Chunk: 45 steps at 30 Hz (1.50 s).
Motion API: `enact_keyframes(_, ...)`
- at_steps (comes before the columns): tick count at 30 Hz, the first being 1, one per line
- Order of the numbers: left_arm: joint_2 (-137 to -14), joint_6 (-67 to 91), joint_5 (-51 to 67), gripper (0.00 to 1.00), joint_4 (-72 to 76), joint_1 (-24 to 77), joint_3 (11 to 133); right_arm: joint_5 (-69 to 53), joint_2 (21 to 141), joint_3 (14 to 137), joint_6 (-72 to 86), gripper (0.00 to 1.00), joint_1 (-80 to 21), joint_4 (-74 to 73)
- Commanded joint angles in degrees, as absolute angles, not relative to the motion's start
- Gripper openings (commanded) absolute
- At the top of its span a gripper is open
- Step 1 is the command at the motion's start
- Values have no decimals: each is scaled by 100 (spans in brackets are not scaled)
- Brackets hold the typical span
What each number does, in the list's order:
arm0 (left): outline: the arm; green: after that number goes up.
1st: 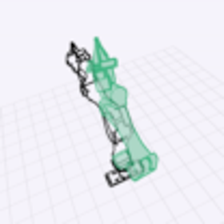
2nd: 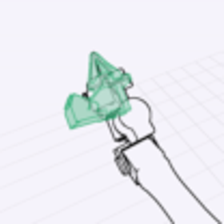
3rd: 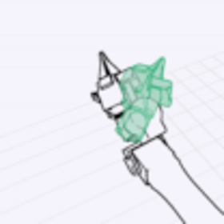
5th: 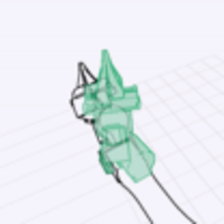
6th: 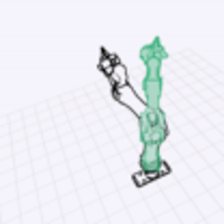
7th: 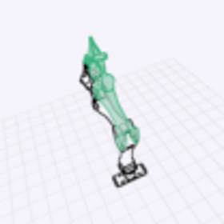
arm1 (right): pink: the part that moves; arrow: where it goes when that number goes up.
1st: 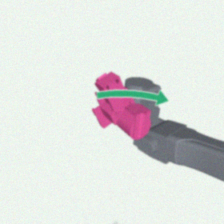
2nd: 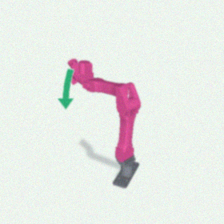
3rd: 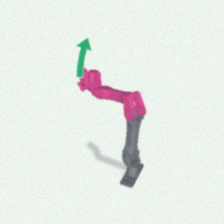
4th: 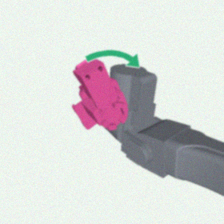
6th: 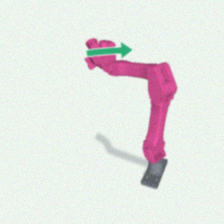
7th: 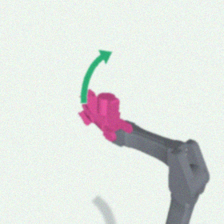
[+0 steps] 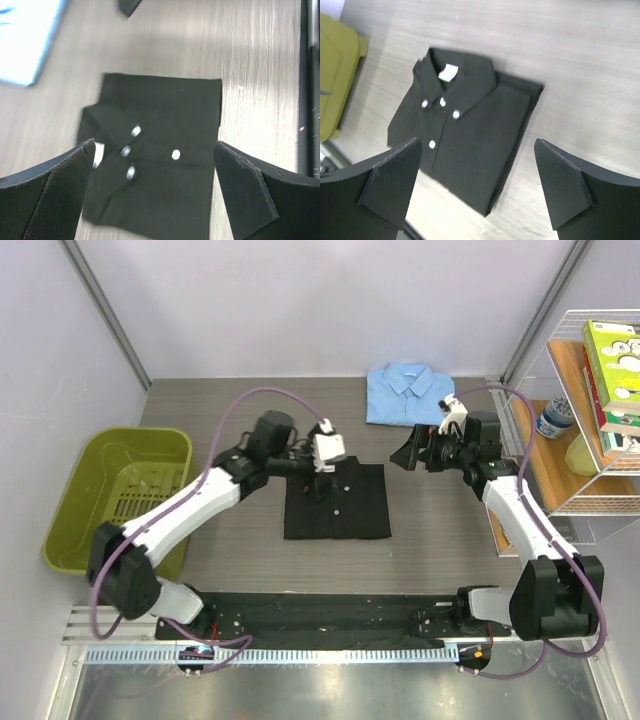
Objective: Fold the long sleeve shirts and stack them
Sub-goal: Fold the shirt, then neatly place the folded shirt to the corner
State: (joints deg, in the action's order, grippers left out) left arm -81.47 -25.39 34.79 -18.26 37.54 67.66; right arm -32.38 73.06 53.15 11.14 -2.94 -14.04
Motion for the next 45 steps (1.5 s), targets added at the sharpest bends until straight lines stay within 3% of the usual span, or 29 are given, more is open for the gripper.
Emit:
enact_keyframes(1, -9175, -3401, 2861, 100, -1628, 4769, 6847, -3664, 7603, 4668, 1563, 100, -255, -1529)
enact_keyframes(12, -10370, -3603, 1151, 97, 1300, 6196, 6047, -3437, 7444, 3419, 2732, 100, -255, -845)
enact_keyframes(21, -10995, -3454, 1275, 52, 1169, 6205, 6117, -3770, 7813, 2953, 3656, 100, -246, 139)
enact_keyframes(24, -11021, -3279, 1195, 35, 1151, 6170, 6152, -3788, 7919, 2734, 4068, 100, -255, 552)
enact_keyframes(25, -11021, -3226, 1134, 22, 1134, 6161, 6178, -3745, 7945, 2672, 4243, 100, -255, 649)
enact_keyframes(31, -10802, -2980, 1054, 3, 1011, 6047, 6337, -3498, 8086, 2145, 5009, 99, -272, 1537)
enact_keyframes(45, -10424, -2452, 967, 0, 756, 5739, 6653, -3191, 8921, 2276, 6274, 96, -755, 2214)
